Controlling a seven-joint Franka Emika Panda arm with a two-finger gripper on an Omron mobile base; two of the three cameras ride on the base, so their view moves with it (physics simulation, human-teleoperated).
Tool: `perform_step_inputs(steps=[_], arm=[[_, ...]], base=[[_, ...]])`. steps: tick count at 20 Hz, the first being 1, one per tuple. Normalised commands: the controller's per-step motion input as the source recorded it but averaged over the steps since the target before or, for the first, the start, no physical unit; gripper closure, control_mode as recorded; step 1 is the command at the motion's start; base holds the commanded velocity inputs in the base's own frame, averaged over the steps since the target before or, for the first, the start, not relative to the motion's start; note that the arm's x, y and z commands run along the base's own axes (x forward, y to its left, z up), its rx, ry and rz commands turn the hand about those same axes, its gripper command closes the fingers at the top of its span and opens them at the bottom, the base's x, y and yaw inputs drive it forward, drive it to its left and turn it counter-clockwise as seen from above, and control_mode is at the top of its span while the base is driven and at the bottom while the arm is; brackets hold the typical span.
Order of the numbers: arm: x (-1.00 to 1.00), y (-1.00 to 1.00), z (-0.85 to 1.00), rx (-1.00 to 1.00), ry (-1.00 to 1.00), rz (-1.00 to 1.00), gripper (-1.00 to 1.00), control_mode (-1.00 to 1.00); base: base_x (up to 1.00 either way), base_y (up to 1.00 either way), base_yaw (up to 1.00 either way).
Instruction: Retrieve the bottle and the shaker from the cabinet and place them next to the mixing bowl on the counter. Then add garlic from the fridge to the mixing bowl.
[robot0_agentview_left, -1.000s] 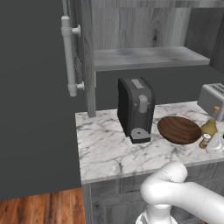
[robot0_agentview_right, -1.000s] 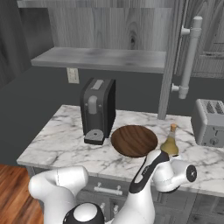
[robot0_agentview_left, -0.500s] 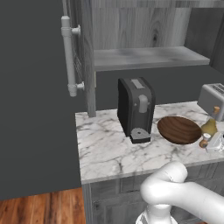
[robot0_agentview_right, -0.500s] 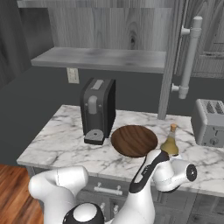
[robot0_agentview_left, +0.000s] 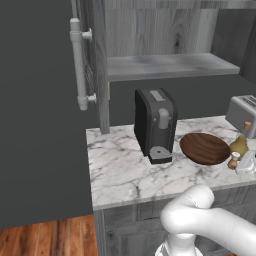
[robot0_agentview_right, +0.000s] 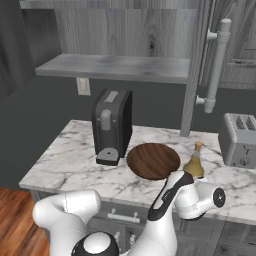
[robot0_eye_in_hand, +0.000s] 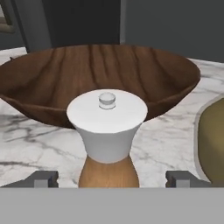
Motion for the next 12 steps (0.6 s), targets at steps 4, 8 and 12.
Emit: perform_step_inputs(steps=[4, 8, 12], arm=[[-0.14, -0.33, 0.00, 0.00, 0.00, -0.01, -1.00, -1.00], [-0.21, -0.41, 0.05, 0.00, 0.00, -0.03, -1.00, -1.00], [-0.37, -0.03, 0.40, 0.01, -0.04, -0.04, -1.00, -1.00]], base=[[0.00, 0.00, 0.00], [0.00, 0.00, 0.00], [0.00, 0.00, 0.00]])
